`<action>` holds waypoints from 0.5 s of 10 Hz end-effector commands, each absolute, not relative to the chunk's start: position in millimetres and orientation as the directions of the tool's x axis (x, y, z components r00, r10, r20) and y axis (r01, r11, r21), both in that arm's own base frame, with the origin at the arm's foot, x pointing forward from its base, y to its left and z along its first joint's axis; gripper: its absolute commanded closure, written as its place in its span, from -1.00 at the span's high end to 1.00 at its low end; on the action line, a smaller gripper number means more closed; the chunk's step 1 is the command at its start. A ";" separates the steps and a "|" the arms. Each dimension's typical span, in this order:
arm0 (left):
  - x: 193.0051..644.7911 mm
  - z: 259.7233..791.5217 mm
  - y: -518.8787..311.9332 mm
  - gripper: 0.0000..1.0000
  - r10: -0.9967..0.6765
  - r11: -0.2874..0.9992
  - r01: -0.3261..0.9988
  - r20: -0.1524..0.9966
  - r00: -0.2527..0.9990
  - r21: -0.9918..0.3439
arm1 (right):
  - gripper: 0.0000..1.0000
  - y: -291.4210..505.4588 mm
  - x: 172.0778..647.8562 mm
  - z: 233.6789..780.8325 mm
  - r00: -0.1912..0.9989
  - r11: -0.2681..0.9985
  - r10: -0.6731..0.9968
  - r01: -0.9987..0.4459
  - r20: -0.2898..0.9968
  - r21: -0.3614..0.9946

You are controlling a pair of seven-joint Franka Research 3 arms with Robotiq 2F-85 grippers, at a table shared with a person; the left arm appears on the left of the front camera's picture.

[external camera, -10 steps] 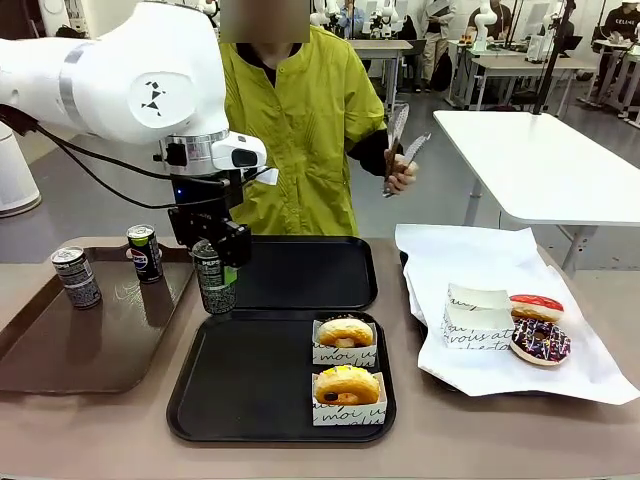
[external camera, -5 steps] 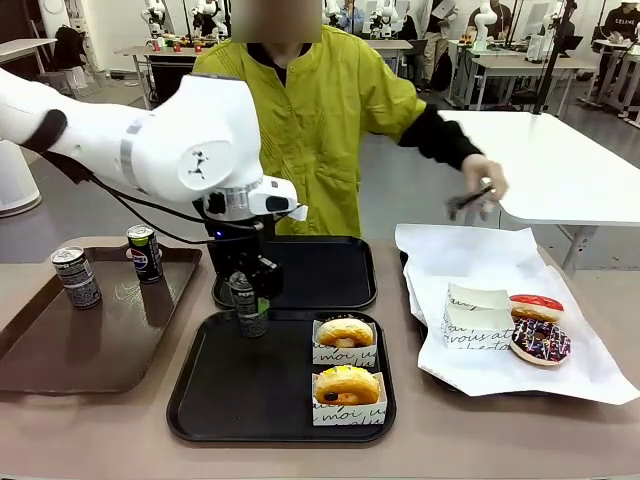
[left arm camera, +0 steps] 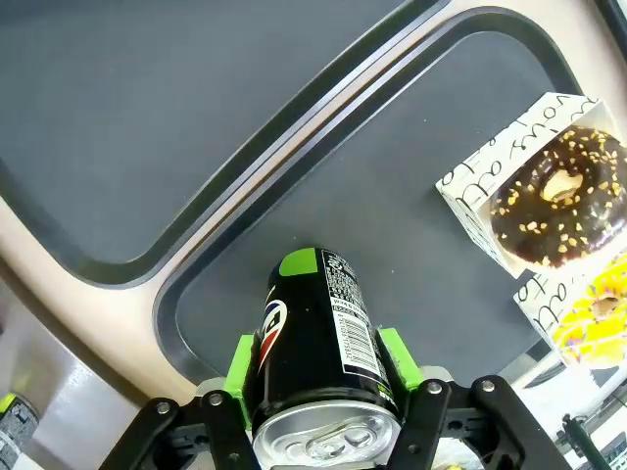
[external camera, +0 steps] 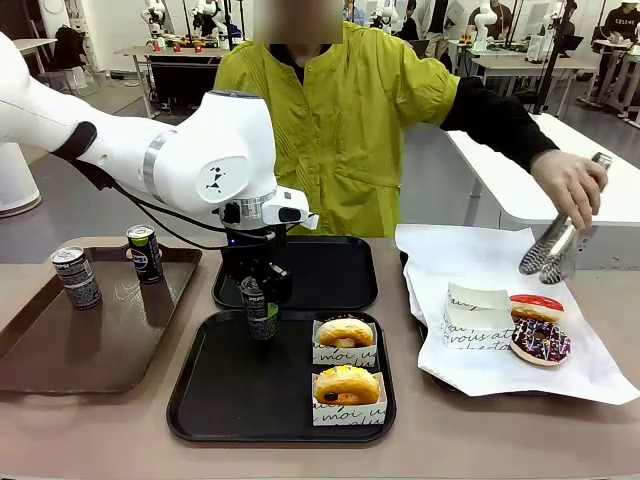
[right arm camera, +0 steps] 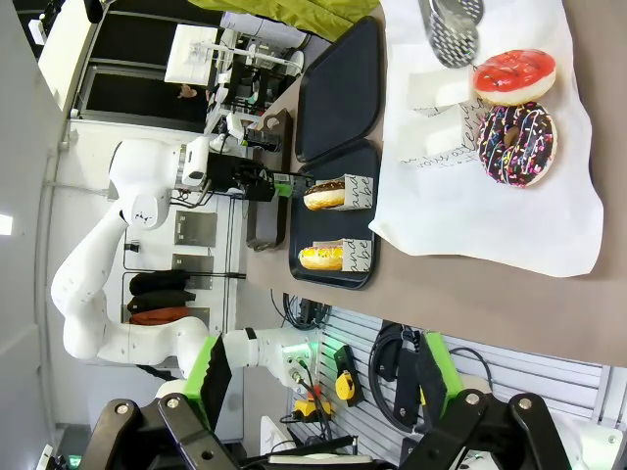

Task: Set up donuts and drinks on trays.
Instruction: Pick up one Pepsi coke and place it on the Flat Tray.

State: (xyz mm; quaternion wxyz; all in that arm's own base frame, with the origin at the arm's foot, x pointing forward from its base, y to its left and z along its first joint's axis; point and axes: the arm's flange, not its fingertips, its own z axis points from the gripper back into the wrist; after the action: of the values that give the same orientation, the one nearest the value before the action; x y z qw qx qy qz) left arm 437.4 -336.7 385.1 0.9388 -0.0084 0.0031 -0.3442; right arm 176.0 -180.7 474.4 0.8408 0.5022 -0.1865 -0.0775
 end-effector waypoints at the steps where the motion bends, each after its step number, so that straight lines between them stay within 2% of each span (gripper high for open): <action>1: 442.1 387.1 -344.6 1.00 -0.643 0.766 0.643 0.004 0.766 0.012 | 1.00 -180.8 177.3 474.7 0.917 0.475 -0.311 -0.078 0.250 0.877; 4: 436.4 397.1 -342.1 1.00 -0.640 0.768 0.639 0.024 0.768 0.033 | 1.00 -180.8 177.3 474.7 0.917 0.475 -0.311 -0.078 0.250 0.877; 5: 433.0 404.1 -340.1 0.82 -0.626 0.780 0.625 0.025 0.779 0.038 | 1.00 -180.8 177.3 474.7 0.917 0.475 -0.311 -0.078 0.250 0.877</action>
State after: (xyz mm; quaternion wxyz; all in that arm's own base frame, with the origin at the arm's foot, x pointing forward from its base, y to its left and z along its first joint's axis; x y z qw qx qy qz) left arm 440.5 -340.2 396.4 0.9380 -0.0024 -0.0107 -0.3464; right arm 176.0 -180.7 474.4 0.8408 0.5022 -0.1865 -0.0775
